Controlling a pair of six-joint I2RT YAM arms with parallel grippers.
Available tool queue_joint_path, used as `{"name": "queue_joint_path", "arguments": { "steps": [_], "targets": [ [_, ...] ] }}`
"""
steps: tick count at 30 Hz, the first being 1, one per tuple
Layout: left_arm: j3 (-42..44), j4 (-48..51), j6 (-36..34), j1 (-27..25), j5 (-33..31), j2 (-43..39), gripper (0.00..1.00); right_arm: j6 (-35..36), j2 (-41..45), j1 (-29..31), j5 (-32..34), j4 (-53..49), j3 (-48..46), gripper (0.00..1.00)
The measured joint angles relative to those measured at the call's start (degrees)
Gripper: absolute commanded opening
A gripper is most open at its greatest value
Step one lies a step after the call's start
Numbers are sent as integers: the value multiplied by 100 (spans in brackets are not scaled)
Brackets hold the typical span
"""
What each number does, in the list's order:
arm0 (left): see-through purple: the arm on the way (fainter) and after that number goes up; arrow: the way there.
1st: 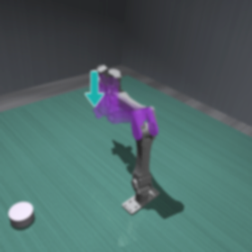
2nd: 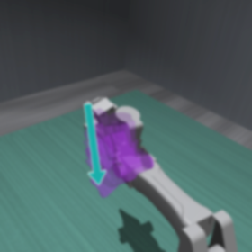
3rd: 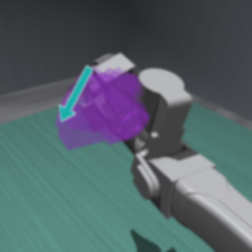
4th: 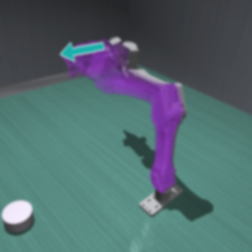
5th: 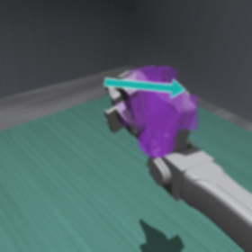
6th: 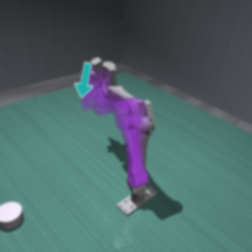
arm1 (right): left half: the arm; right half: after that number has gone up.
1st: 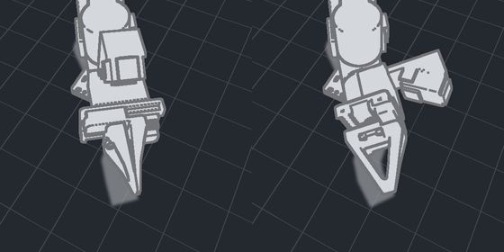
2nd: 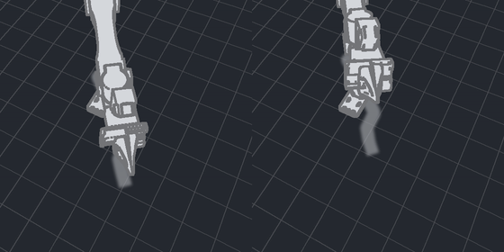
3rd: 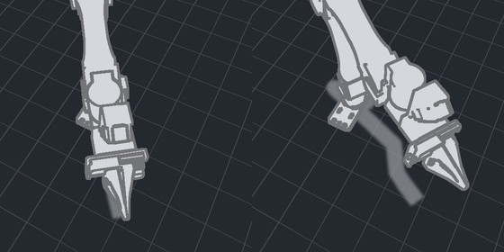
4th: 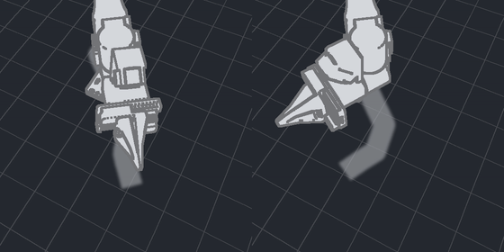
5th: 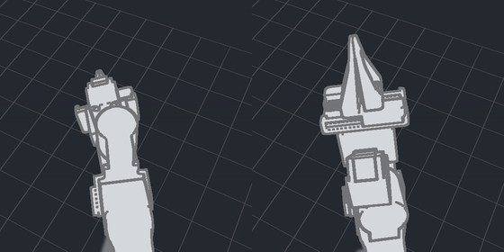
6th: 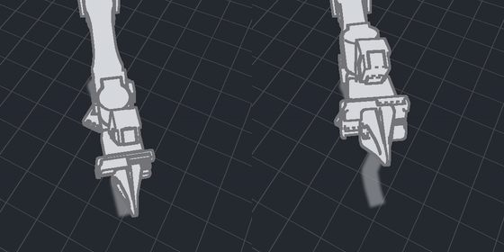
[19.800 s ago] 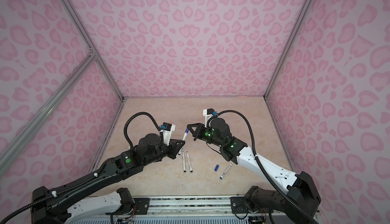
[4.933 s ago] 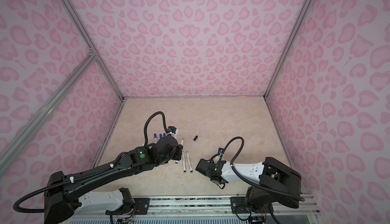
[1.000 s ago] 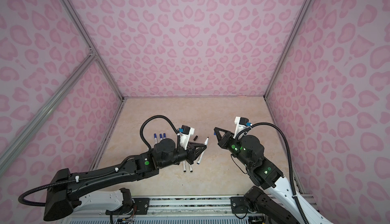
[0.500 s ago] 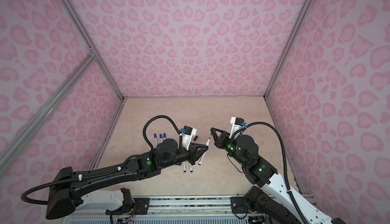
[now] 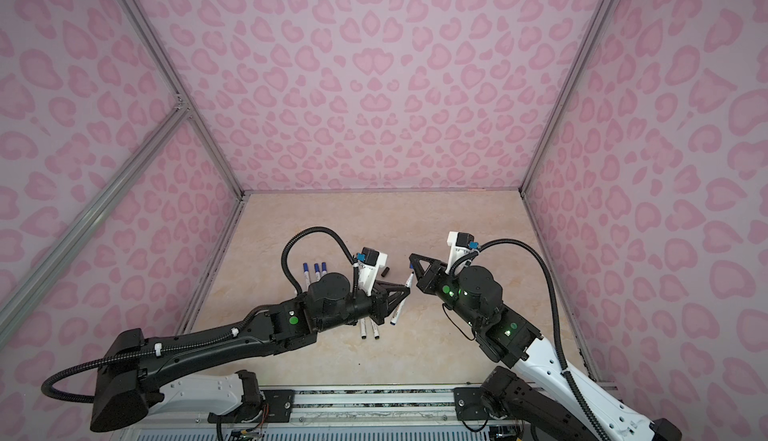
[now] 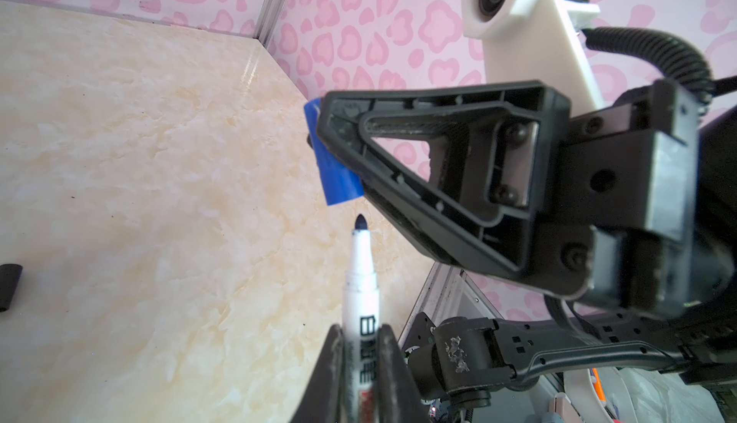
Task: Insert the pens into the pen caps
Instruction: 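Bring the blue cap down onto the thin marker tip held by the left gripper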
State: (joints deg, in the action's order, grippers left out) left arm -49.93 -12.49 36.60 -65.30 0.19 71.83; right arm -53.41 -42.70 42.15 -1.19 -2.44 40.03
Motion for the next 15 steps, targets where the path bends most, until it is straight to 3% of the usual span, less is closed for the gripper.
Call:
{"name": "queue_joint_path", "arguments": {
  "steps": [15],
  "targets": [
    [-63, 0, -2, 2, -179, 0, 3, 0, 37, 234, 140, 131, -50, 9]
  ]
}}
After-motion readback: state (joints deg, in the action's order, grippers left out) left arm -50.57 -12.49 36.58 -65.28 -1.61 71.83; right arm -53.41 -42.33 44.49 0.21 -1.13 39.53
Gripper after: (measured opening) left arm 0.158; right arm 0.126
